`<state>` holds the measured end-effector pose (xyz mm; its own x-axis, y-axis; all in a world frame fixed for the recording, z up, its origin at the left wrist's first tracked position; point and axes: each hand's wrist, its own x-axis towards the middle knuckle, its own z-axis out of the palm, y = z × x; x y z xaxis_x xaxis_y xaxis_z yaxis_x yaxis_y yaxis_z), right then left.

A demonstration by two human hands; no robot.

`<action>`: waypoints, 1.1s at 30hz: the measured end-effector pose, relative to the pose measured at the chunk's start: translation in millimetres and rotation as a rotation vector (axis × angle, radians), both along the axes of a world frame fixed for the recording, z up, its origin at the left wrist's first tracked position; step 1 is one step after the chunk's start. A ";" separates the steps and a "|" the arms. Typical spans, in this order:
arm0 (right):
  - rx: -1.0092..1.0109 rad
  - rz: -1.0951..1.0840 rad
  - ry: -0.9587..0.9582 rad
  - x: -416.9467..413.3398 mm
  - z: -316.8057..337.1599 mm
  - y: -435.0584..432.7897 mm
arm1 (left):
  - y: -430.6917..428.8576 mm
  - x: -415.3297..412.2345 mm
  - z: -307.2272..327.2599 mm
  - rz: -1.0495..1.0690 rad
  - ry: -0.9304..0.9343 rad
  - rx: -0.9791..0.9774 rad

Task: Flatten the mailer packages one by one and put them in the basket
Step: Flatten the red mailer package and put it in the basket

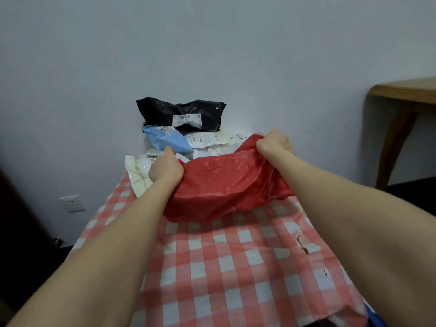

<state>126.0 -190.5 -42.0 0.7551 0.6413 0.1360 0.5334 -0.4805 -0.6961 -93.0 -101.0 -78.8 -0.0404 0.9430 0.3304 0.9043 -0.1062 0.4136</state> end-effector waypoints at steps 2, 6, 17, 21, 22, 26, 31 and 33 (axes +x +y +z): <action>-0.024 -0.009 0.035 -1.1 -17.3 1.6 | 0.2 -0.2 -11.5 0.001 0.072 0.039; -0.070 -0.001 0.040 -4.4 -43.4 5.1 | 1.1 -3.6 -24.0 0.019 0.170 0.041; -0.072 0.088 -0.161 -8.2 -35.9 -11.4 | -44.3 26.6 4.5 -0.486 0.107 0.183; -0.107 0.248 -0.309 -15.5 -27.5 -30.1 | -76.4 40.0 3.7 -0.759 0.150 -0.055; -0.148 0.338 -0.316 -17.3 -25.9 -35.1 | -80.8 39.8 2.4 -0.783 0.178 -0.116; -0.404 0.659 -0.352 -27.8 -20.8 -52.9 | -84.7 31.9 4.8 -0.772 0.559 -0.300; -0.704 0.766 -0.478 -42.5 -34.3 -54.1 | -82.9 19.8 -2.8 -0.652 0.925 -0.408; -0.761 0.794 -0.511 -46.2 -44.0 -52.4 | -79.2 17.3 -9.4 -0.641 0.970 -0.437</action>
<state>79.8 -242.9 -86.0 0.0846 0.9469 -0.3103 0.9960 -0.0895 -0.0014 -75.7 -180.2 -88.2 0.5539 0.7409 -0.3799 0.6920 -0.6633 -0.2847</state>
